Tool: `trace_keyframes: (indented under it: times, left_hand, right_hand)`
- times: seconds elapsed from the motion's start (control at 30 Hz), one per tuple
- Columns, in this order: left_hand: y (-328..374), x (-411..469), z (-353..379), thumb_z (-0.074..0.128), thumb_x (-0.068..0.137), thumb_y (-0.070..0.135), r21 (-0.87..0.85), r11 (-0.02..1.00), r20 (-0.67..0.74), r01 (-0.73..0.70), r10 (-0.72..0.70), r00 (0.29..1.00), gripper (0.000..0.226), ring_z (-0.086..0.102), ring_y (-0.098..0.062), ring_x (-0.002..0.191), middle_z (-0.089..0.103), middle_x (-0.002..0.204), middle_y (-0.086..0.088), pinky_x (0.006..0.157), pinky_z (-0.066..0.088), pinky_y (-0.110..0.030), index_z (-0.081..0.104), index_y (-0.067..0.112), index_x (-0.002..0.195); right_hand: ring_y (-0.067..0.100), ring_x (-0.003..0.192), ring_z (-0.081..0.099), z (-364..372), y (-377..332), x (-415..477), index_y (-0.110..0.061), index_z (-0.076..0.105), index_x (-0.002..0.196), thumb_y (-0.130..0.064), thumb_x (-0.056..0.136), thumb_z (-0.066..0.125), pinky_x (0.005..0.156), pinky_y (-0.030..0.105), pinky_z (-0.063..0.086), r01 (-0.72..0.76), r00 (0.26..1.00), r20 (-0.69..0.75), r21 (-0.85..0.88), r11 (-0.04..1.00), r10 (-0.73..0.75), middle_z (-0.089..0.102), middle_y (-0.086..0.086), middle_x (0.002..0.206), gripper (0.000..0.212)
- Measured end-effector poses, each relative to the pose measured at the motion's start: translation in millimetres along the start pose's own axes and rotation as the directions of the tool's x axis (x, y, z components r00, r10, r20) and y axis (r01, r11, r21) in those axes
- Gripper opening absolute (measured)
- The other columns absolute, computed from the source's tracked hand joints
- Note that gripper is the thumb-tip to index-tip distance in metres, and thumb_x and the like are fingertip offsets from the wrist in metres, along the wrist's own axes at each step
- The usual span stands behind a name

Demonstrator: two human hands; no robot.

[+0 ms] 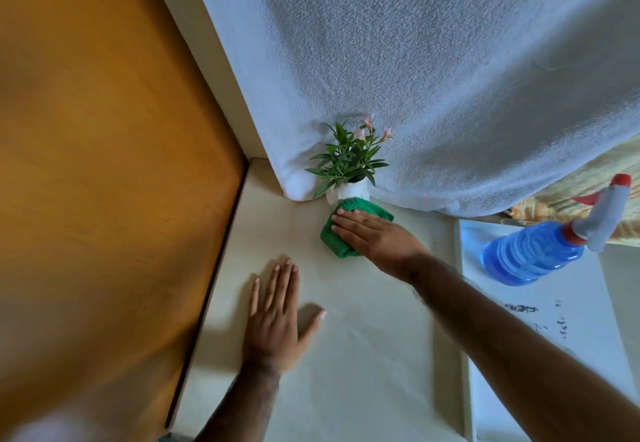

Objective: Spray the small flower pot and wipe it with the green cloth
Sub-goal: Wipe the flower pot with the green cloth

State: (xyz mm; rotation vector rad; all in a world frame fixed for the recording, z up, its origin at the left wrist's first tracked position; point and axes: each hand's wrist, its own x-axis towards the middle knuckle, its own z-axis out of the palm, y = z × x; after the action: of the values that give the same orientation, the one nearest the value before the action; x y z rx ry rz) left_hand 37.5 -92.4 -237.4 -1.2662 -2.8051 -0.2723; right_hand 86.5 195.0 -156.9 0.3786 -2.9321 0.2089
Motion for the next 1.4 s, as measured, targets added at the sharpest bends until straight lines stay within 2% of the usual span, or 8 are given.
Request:
trace_keyframes:
  times: [0.2, 0.37, 0.47, 0.6, 0.87, 1.07, 1.27, 1.4]
  left_hand:
    - [-1, 1, 1, 0.045, 0.095, 0.074, 0.019, 1.000, 0.016, 0.003, -0.003, 1.000, 0.098, 0.023, -0.024, 0.161, 0.025, 0.174, -0.009, 0.127, 0.029, -0.059, 0.021, 0.010, 0.165]
    - [-2, 1, 2, 0.046, 0.095, 0.074, 0.026, 1.000, 0.014, -0.002, 0.002, 1.000, 0.097, 0.024, -0.025, 0.161, 0.026, 0.174, -0.009, 0.126, 0.031, -0.059, 0.022, 0.010, 0.164]
    - [-1, 2, 0, 0.046, 0.095, 0.073, 0.027, 1.000, 0.011, -0.002, 0.002, 1.000, 0.097, 0.025, -0.025, 0.160, 0.027, 0.173, -0.009, 0.125, 0.032, -0.059, 0.023, 0.009, 0.164]
    - [0, 2, -2, 0.046, 0.095, 0.073, 0.039, 0.999, 0.016, 0.001, -0.002, 1.000, 0.097, 0.026, -0.025, 0.160, 0.027, 0.173, -0.009, 0.127, 0.030, -0.058, 0.022, 0.010, 0.164]
    - [0, 2, -1, 0.045, 0.095, 0.073, 0.035, 0.999, 0.029, 0.006, -0.007, 1.000, 0.097, 0.024, -0.024, 0.161, 0.025, 0.174, -0.008, 0.126, 0.030, -0.059, 0.021, 0.010, 0.164]
    - [1, 3, -2, 0.042, 0.096, 0.074, 0.033, 0.999, 0.038, 0.007, -0.008, 0.999, 0.096, 0.023, -0.024, 0.161, 0.024, 0.174, -0.008, 0.128, 0.028, -0.057, 0.020, 0.010, 0.165]
    - [2, 4, -5, 0.044, 0.095, 0.073, 0.029, 1.000, 0.033, 0.008, -0.009, 0.999, 0.095, 0.029, -0.026, 0.159, 0.030, 0.172, -0.010, 0.124, 0.034, -0.060, 0.027, 0.008, 0.163]
    - [3, 4, -8, 0.042, 0.095, 0.074, 0.038, 0.999, 0.051, 0.008, -0.010, 0.999, 0.096, 0.025, -0.025, 0.160, 0.027, 0.173, -0.009, 0.126, 0.030, -0.058, 0.023, 0.009, 0.164]
  right_hand:
    - [0.035, 0.142, 0.047, -8, 11, 11, 0.001, 0.057, 0.143, -0.002, 0.104, 0.039, 0.120, 0.046, 0.033, 0.050, 0.994, -0.099, -0.030, 0.998, -0.053, 0.052, 0.019, 0.153, 0.043]
    - [0.038, 0.131, 0.059, -3, 18, -6, 0.002, 0.064, 0.136, -0.003, 0.100, 0.039, 0.113, 0.048, 0.036, 0.041, 0.999, -0.030, -0.029, 0.999, -0.042, 0.059, 0.020, 0.145, 0.044]
    - [0.038, 0.138, 0.052, -3, 16, -11, 0.002, 0.060, 0.140, -0.001, 0.102, 0.041, 0.113, 0.051, 0.043, 0.023, 0.999, -0.029, 0.000, 1.000, -0.023, 0.055, 0.019, 0.150, 0.043]
    - [0.035, 0.144, 0.046, -10, 18, 4, 0.002, 0.056, 0.144, -0.002, 0.106, 0.037, 0.119, 0.047, 0.035, 0.007, 0.995, -0.101, -0.007, 1.000, -0.008, 0.051, 0.018, 0.153, 0.043]
    - [0.042, 0.134, 0.055, -6, 14, -9, 0.006, 0.061, 0.137, 0.011, 0.092, 0.065, 0.108, 0.055, 0.048, 0.014, 0.998, -0.061, 0.050, 0.999, -0.011, 0.057, 0.023, 0.146, 0.045]
    - [0.038, 0.141, 0.049, -11, 19, 11, 0.005, 0.057, 0.141, 0.000, 0.103, 0.039, 0.119, 0.048, 0.036, 0.008, 0.992, -0.122, 0.046, 0.999, -0.003, 0.054, 0.021, 0.150, 0.043]
    - [0.043, 0.133, 0.055, -6, 14, -6, 0.006, 0.062, 0.136, 0.011, 0.096, 0.055, 0.108, 0.059, 0.046, -0.018, 0.998, -0.054, 0.149, 0.989, 0.026, 0.058, 0.023, 0.144, 0.040]
    - [0.037, 0.140, 0.050, -16, 15, 10, 0.005, 0.059, 0.140, 0.000, 0.104, 0.035, 0.117, 0.048, 0.039, 0.016, 0.993, -0.120, 0.104, 0.994, -0.003, 0.056, 0.021, 0.148, 0.043]
